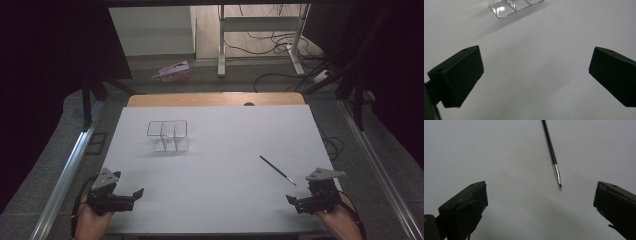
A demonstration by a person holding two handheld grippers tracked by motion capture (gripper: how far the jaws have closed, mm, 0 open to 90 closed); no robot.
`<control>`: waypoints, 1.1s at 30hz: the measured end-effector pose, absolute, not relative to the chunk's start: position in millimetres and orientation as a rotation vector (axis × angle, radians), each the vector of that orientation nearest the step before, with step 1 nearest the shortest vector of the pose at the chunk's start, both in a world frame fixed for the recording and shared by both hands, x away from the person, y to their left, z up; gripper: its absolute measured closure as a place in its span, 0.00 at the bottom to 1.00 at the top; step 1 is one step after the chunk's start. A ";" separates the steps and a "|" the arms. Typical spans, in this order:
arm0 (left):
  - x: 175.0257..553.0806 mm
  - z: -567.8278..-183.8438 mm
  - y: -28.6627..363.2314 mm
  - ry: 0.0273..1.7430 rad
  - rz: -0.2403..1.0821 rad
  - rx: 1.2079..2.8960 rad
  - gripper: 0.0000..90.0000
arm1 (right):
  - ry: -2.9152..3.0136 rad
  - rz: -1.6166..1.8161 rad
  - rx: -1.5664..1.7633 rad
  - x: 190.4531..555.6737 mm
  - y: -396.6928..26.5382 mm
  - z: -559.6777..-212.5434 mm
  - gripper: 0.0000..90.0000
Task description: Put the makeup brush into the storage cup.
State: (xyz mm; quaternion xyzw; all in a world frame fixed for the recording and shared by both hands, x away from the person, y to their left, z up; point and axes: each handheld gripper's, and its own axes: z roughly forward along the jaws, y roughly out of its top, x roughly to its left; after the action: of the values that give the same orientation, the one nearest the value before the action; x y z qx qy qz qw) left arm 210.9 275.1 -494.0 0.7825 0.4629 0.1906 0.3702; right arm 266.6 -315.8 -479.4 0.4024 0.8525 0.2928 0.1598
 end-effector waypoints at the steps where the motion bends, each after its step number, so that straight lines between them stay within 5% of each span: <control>1: 211.1 -494.3 275.4 1.191 0.490 2.008 0.00 | 2.439 0.833 1.149 267.1 -316.3 -479.0 0.00; 33: 211.6 -495.8 274.0 1.186 0.475 2.025 0.00 | 2.509 0.614 1.211 291.8 -319.5 -460.4 0.00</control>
State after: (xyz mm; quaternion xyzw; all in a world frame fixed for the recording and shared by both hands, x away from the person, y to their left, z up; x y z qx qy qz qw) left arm 211.6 274.0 -495.8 0.7873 0.4611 0.1846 0.3653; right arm 291.8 -319.5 -460.4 0.4202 0.8704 0.2128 0.1436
